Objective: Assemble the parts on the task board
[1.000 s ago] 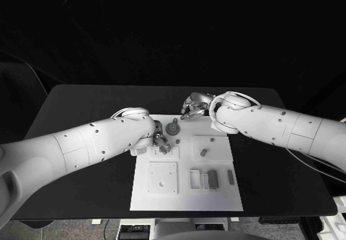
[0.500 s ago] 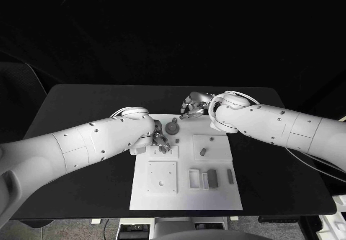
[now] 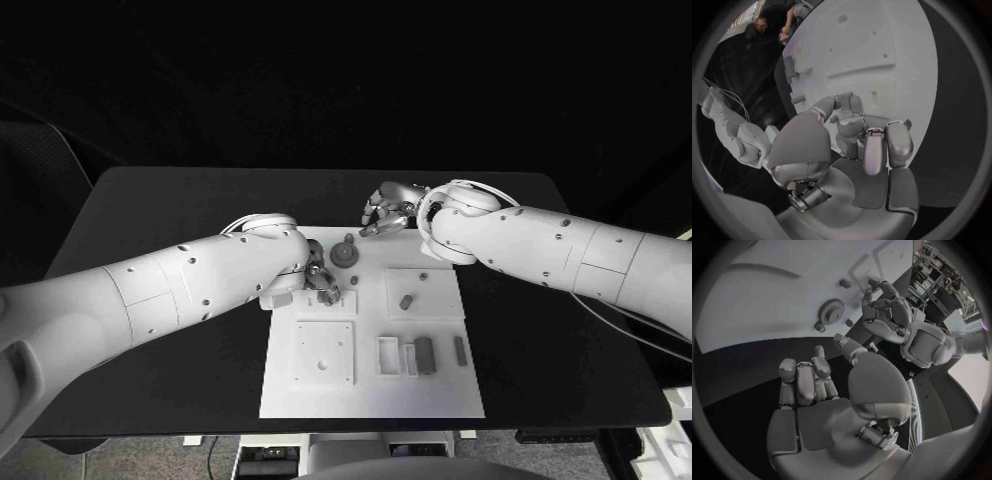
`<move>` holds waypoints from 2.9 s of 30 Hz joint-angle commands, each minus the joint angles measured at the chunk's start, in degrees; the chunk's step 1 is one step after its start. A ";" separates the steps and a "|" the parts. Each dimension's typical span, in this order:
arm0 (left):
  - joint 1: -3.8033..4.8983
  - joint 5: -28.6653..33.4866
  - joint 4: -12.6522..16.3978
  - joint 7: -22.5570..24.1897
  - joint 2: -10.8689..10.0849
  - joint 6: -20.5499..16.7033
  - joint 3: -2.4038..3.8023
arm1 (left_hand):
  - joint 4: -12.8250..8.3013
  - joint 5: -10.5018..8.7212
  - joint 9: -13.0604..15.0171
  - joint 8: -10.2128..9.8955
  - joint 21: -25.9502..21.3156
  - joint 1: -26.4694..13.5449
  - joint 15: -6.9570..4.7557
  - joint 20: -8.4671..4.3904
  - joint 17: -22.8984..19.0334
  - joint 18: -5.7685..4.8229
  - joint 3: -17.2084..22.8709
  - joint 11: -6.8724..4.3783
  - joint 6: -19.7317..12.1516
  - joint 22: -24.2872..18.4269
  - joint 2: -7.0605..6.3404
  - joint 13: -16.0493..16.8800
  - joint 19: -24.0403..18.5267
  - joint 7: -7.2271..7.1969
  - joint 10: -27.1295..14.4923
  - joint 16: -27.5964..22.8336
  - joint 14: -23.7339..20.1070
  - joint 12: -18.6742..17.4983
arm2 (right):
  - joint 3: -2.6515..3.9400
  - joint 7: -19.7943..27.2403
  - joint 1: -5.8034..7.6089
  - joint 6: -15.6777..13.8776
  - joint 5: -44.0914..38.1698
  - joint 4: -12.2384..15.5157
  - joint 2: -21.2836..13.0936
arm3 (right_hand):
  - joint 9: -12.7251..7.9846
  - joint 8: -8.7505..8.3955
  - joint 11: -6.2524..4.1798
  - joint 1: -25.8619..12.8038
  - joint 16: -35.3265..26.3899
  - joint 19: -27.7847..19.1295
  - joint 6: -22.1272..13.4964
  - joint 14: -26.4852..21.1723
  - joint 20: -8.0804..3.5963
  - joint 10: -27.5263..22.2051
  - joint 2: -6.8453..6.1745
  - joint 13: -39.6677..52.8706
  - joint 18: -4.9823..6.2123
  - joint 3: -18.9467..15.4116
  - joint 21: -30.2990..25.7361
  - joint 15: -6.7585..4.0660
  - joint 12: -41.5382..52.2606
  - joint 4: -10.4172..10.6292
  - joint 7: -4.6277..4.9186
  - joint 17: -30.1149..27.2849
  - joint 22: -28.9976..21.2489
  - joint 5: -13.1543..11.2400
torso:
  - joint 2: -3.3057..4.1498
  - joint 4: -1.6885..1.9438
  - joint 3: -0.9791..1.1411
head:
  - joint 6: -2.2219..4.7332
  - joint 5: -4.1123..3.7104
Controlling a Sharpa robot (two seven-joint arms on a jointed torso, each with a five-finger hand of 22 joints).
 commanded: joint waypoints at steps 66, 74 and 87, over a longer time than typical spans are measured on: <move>-0.35 2.32 -0.49 1.90 0.34 -1.33 -0.03 | -1.08 -11.93 1.79 3.49 7.22 -6.79 -0.37 -0.46 -0.17 4.39 -2.84 -1.34 5.88 0.40 3.89 -0.72 0.19 -0.29 1.85 0.12 5.48 0.70 | 0.02 -0.02 -0.02 0.90 -0.31 0.32 -0.29 | -0.08 0.02 -0.17 -0.57 0.19 -0.19 0.30 -0.07 -0.05 0.35 -0.14 -0.08 0.95 0.51 0.27 -0.43 0.35 -0.05 0.88 -0.13 -0.11 0.23 | -0.03 0.03 0.01 | -0.47 0.01; -0.35 3.54 -0.39 2.15 0.17 -0.42 -0.03 | -3.46 -8.77 2.01 4.13 7.09 -2.68 -0.42 -0.73 -0.22 4.39 -0.54 -1.45 5.39 0.42 5.46 -0.96 0.10 -0.51 1.76 0.11 5.43 0.86 | 0.02 -0.01 -0.02 0.92 -0.31 0.31 -0.31 | -0.08 0.02 -0.17 -0.58 0.21 -0.19 0.29 -0.03 -0.05 0.35 -0.13 -0.08 0.96 0.52 0.28 -0.43 0.36 -0.05 0.88 -0.09 -0.11 0.23 | -0.03 0.02 0.03 | -0.47 0.03; -0.35 2.25 -0.04 2.71 0.00 -1.28 -0.03 | -4.40 -5.84 2.11 4.55 7.10 2.07 -0.40 -0.79 -0.18 4.39 2.49 -1.43 4.83 0.52 6.33 -1.18 -0.06 -0.45 1.56 0.18 5.27 1.01 | 0.02 -0.02 -0.02 0.97 -0.31 0.34 -0.31 | -0.09 0.02 -0.17 -0.60 0.21 -0.19 0.29 -0.03 -0.05 0.36 -0.13 -0.09 0.96 0.54 0.28 -0.44 0.36 -0.05 0.89 -0.11 -0.12 0.23 | -0.02 0.02 0.03 | -0.55 -0.01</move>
